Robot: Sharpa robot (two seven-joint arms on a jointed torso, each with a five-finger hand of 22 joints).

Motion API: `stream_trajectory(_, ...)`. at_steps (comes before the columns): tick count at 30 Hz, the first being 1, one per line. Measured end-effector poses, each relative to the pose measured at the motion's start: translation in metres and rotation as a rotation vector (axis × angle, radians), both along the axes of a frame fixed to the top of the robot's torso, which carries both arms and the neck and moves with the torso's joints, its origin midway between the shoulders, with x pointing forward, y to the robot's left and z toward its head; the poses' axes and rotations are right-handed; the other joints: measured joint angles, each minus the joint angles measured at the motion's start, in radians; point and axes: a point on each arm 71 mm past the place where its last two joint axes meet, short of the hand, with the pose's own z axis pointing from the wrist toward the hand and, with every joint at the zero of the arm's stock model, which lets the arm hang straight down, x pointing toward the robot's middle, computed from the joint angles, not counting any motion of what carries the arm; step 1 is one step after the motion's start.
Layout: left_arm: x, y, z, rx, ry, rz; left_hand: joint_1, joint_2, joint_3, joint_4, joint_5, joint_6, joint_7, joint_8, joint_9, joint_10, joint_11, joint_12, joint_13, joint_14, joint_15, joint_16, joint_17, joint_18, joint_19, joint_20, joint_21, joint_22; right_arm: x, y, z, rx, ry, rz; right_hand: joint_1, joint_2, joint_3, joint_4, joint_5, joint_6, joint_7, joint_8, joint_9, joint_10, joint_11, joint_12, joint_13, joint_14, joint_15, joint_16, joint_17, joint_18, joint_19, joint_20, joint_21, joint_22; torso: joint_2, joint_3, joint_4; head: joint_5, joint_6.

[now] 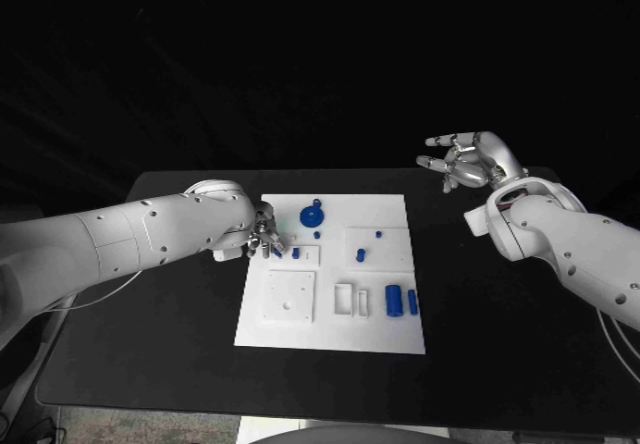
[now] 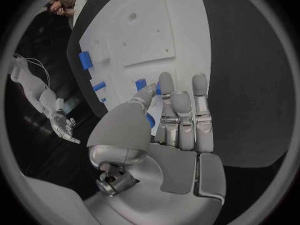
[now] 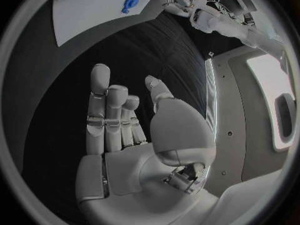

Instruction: Assemble the parts on the task board

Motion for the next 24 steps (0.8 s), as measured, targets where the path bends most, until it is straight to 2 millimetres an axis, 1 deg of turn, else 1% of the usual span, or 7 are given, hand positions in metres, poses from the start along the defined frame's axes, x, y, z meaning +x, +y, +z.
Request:
stream_trajectory(11,0.0003,-0.0022,-0.0021,-0.006,-0.003,-0.004,0.0,0.0,0.003,0.003,0.0,-0.002,-0.002,0.002,0.0,0.0,0.0,0.0,0.001,0.0,0.0,0.0,0.0,0.0,0.0,0.0,0.0,0.0,-0.0001,0.0,-0.0002,0.0,0.001,0.0,0.0,0.0,0.0,0.0,0.0,0.0,0.0,0.0,0.0,0.0,0.0,0.0,0.0,0.0,0.0,0.0,0.0,0.0,0.0,0.0,0.0,0.0,0.0,0.0,0.0,-0.003,-0.001)
stream_trajectory(21,0.0006,-0.0033,-0.0023,-0.008,-0.004,-0.006,0.0,0.0,0.003,0.003,-0.004,-0.002,-0.002,0.002,0.0,0.0,0.0,0.0,0.001,0.0,0.0,-0.004,0.0,0.0,0.0,0.0,0.0,0.0,0.0,0.0006,-0.0006,0.001,0.001,0.001,0.0,0.0,0.0,0.0,0.0,0.0,0.0,0.0,0.0,0.0,0.0,0.0,0.0,0.0,0.0,0.0,0.0,-0.001,0.0,0.0,0.0,0.0,0.0,0.0001,0.0003,-0.004,0.0)
stream_trajectory(24,0.0008,-0.0033,-0.0023,-0.008,-0.003,-0.006,0.0,0.0,0.003,0.003,-0.004,-0.002,-0.002,0.002,-0.001,0.0,0.0,0.0,0.001,0.0,0.0,-0.004,0.0,0.0,0.0,0.0,0.0,0.0,0.0,0.0006,-0.0008,0.001,0.002,0.001,0.0,0.0,0.0,0.0,0.0,0.0,0.0,0.0,0.0,0.0,0.0,0.0,0.0,0.0,0.0,0.0,0.0,-0.001,0.0,0.0,0.0,-0.001,0.0,-0.0007,0.0005,-0.004,0.0)
